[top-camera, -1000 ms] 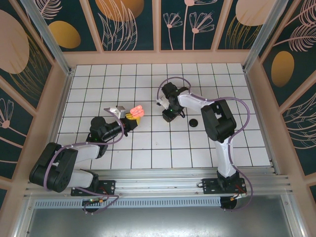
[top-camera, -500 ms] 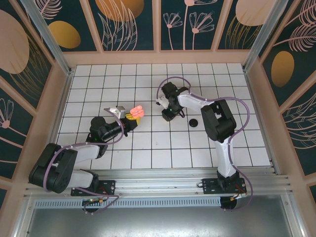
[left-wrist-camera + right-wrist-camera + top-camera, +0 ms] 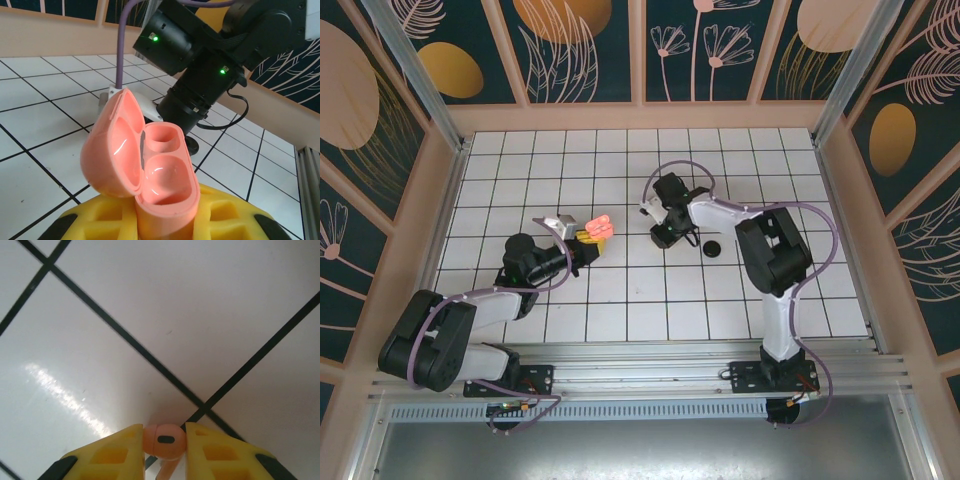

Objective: Insert wireless bluetooth earbuds into charging case

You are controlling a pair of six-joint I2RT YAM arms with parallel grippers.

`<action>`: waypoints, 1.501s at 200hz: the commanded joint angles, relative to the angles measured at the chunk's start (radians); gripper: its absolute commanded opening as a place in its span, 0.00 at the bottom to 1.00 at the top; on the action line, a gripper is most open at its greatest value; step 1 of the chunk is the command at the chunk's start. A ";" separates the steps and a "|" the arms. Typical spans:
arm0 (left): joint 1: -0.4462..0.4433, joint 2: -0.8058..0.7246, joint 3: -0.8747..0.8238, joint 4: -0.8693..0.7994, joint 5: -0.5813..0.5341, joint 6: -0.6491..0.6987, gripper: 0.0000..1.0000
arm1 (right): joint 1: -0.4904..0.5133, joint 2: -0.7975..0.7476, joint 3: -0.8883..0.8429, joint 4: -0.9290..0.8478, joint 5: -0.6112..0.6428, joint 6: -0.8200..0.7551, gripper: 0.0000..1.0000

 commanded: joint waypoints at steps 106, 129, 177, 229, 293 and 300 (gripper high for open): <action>0.005 -0.060 0.001 0.019 0.086 0.090 0.14 | -0.026 -0.376 -0.440 0.642 -0.294 0.310 0.22; 0.005 -0.070 -0.011 0.052 0.090 0.091 0.14 | -0.027 -0.449 -0.541 0.799 -0.377 0.335 0.22; -0.015 -0.081 -0.002 0.020 0.105 0.130 0.14 | -0.027 -0.561 -0.700 1.060 -0.447 0.418 0.22; -0.079 -0.066 0.037 -0.032 0.088 0.177 0.13 | -0.021 -0.619 -0.759 1.267 -0.486 0.484 0.22; -0.089 -0.067 0.042 -0.025 0.060 0.165 0.13 | 0.046 -0.703 -0.780 1.351 -0.416 0.420 0.22; -0.090 -0.069 0.043 -0.024 0.061 0.166 0.13 | 0.054 -0.711 -0.784 1.359 -0.410 0.411 0.23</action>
